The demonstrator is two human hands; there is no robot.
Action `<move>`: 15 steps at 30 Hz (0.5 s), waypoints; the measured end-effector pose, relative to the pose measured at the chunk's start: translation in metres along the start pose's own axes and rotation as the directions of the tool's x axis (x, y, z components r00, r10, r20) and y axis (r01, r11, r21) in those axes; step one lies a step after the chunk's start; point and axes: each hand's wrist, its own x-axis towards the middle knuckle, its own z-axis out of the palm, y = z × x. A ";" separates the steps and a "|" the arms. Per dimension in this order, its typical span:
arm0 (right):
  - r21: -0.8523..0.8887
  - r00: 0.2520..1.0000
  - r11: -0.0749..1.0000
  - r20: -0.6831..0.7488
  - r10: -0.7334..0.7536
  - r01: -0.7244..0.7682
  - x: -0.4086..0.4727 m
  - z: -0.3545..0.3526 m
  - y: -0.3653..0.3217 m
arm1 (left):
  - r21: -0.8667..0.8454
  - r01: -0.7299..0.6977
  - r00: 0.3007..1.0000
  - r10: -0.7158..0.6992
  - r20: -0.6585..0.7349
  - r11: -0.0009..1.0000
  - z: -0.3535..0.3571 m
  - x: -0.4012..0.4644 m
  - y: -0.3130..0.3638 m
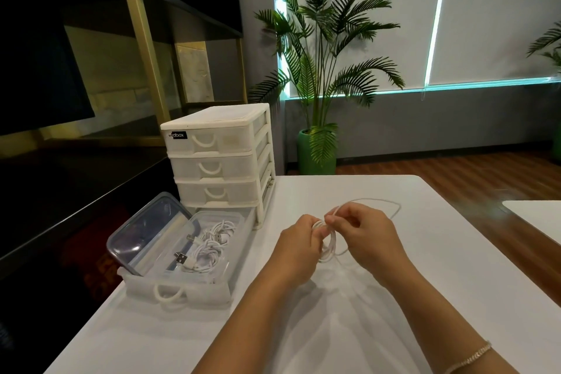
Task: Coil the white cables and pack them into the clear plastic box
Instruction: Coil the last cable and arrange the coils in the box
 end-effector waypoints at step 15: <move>0.215 0.992 0.970 -0.037 0.122 -0.111 0.000 0.007 0.002 | 0.075 -0.095 0.995 0.094 0.013 0.993 0.001 -0.003 0.004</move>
